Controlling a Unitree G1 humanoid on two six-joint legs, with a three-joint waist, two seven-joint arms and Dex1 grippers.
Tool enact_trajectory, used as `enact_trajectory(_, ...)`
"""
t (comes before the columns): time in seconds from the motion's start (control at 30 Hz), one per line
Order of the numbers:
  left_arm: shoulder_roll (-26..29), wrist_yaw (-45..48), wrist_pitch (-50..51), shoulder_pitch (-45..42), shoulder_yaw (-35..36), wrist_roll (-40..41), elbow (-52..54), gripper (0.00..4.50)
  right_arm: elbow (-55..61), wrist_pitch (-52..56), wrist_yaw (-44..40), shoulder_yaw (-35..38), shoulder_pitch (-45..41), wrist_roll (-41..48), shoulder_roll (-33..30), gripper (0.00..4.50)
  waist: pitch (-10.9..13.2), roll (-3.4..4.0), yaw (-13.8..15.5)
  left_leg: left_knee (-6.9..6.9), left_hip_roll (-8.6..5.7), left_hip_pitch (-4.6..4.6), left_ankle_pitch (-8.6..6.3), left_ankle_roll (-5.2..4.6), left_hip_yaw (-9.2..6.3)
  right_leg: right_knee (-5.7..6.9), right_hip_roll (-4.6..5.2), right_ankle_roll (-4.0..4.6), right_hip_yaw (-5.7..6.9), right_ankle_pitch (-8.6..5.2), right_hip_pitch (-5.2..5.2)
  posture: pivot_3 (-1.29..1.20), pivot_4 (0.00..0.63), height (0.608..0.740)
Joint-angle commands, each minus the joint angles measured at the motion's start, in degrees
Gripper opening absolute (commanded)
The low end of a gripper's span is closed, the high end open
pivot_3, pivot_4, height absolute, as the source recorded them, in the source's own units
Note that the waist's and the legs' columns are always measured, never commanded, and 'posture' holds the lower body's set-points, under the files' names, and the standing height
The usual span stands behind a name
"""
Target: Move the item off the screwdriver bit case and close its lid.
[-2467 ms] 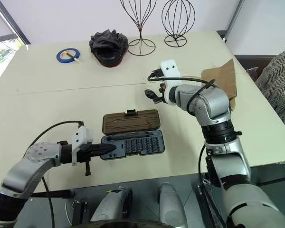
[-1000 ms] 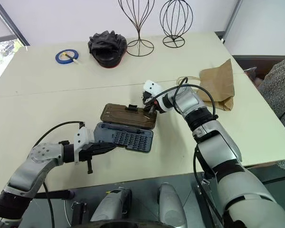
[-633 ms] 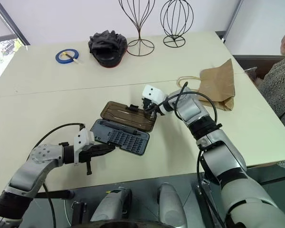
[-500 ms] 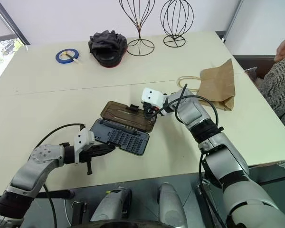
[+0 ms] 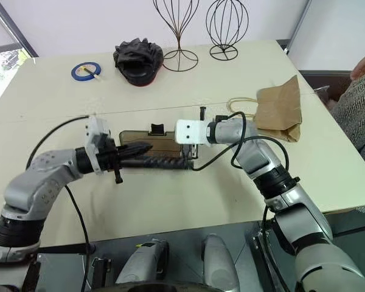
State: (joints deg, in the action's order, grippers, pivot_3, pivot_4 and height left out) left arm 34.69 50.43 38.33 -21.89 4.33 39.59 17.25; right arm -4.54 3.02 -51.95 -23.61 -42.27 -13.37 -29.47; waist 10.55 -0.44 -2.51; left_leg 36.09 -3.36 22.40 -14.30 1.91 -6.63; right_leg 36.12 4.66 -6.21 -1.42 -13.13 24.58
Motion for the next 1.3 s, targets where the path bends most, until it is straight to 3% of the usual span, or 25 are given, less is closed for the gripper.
enact_trajectory(0.03,1.14,-0.48,2.34,-2.25,1.62,2.66,2.43,0.0,5.3,-0.28,-0.4,0.76,1.06,0.31,-0.07,0.01,0.0,0.0,-0.06,0.0,0.0,0.0,0.0,0.0,0.01,0.0,-0.01,0.0,0.0,0.0,0.0,0.0,0.15,0.74)
enact_trajectory(0.37,0.3,-4.26,1.42,-4.98,3.91,1.05,-2.65,0.0,9.87,-0.75,0.37,0.79,2.27,-0.62,-0.2,0.01,0.01,-0.01,0.31,0.02,-0.01,0.0,0.02,0.04,0.02,0.0,-0.01,0.01,0.0,0.0,-0.02,0.0,0.15,0.74)
enact_trajectory(0.5,0.38,-6.72,-2.15,-6.88,5.96,-2.25,-9.59,0.0,11.33,-0.89,0.75,1.33,2.33,-1.18,-0.41,0.01,0.02,-0.03,0.13,0.02,-0.04,0.0,0.04,0.07,0.03,0.0,-0.01,0.01,0.01,0.0,-0.01,0.0,0.15,0.74)
enact_trajectory(0.67,2.56,-9.26,-14.88,-9.18,7.65,-12.5,-28.87,0.0,13.8,-0.19,0.64,1.43,3.28,-1.65,-0.89,0.01,0.02,-0.03,0.07,-0.02,-0.14,-0.01,0.11,0.19,0.03,0.0,-0.02,0.01,0.02,0.0,0.0,0.0,0.15,0.74)
enact_trajectory(0.83,3.95,-3.99,-22.0,-6.2,4.83,-17.6,-36.54,0.0,14.28,0.36,0.73,1.46,3.49,-1.82,-0.84,0.01,0.01,-0.04,0.34,-0.02,-0.14,0.02,0.11,0.19,0.03,-0.01,0.03,0.01,0.02,0.01,0.01,0.0,0.15,0.74)
enact_trajectory(1.1,2.44,4.97,-20.06,1.34,-0.29,-17.15,-29.52,0.0,14.15,1.25,0.88,1.65,3.49,-1.88,-0.56,0.01,0.02,-0.06,0.53,0.01,-0.08,0.04,0.11,0.19,0.03,0.02,0.06,0.0,0.03,0.01,0.0,0.0,0.15,0.74)
enact_trajectory(1.3,2.2,6.93,-16.52,2.29,-0.1,-15.75,-25.95,0.0,13.91,1.51,1.23,1.6,3.34,-2.25,-0.64,0.01,0.02,-0.06,0.39,0.01,-0.07,0.03,0.11,0.19,0.03,0.03,0.05,0.0,0.03,0.01,0.0,0.0,0.15,0.74)
